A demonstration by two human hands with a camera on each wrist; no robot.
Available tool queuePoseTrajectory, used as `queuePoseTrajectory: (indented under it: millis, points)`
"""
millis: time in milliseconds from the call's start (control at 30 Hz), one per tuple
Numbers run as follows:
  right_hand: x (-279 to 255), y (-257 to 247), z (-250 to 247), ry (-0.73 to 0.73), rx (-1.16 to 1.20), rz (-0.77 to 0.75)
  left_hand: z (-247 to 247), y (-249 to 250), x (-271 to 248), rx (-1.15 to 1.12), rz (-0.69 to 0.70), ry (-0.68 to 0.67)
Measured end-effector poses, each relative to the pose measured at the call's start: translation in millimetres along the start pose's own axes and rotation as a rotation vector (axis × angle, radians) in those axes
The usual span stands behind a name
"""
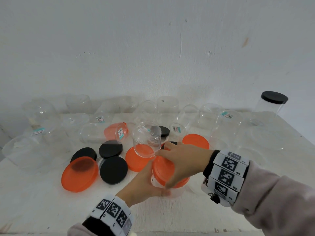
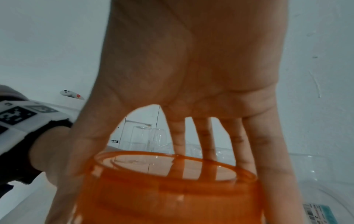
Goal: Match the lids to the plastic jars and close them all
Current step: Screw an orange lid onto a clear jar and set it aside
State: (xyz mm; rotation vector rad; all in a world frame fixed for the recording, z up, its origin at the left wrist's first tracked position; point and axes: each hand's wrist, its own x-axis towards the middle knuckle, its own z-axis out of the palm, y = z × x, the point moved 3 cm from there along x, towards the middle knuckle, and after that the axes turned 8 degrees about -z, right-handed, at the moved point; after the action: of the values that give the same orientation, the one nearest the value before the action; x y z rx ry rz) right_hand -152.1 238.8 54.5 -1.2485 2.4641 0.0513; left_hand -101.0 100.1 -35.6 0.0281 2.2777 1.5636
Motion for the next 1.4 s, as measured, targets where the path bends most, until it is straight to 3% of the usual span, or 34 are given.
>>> queuePoseTrajectory:
  millis: [167,400,700,933,1267,1400]
  points:
    - [0.0,-1.4,4.7,0.038,0.032,0.116,0.8,-0.6,0.1,-0.009,-0.012,-0.002]
    - [-5.3,-4.0,-11.1,-0.091,0.181,-0.049,2.1,-1.7,-0.1,-0.019,-0.006,-0.006]
    - [-2.0,1.5,-7.5,-0.024,0.089,0.105,3.8,-2.4,-0.2,-0.047,0.006,-0.032]
    - [-5.6,-9.3,-11.1,-0.091,0.162,-0.070,3.6,-5.3,0.6,-0.017,-0.014,-0.004]
    - [-0.4,-6.4,-10.2,-0.050,0.065,0.113,3.1,-5.7,0.9,-0.006,-0.010,0.002]
    - [-2.9,-10.4,-11.5,-0.127,0.132,-0.002,2.9,-7.1,1.3,0.000,-0.018,-0.010]
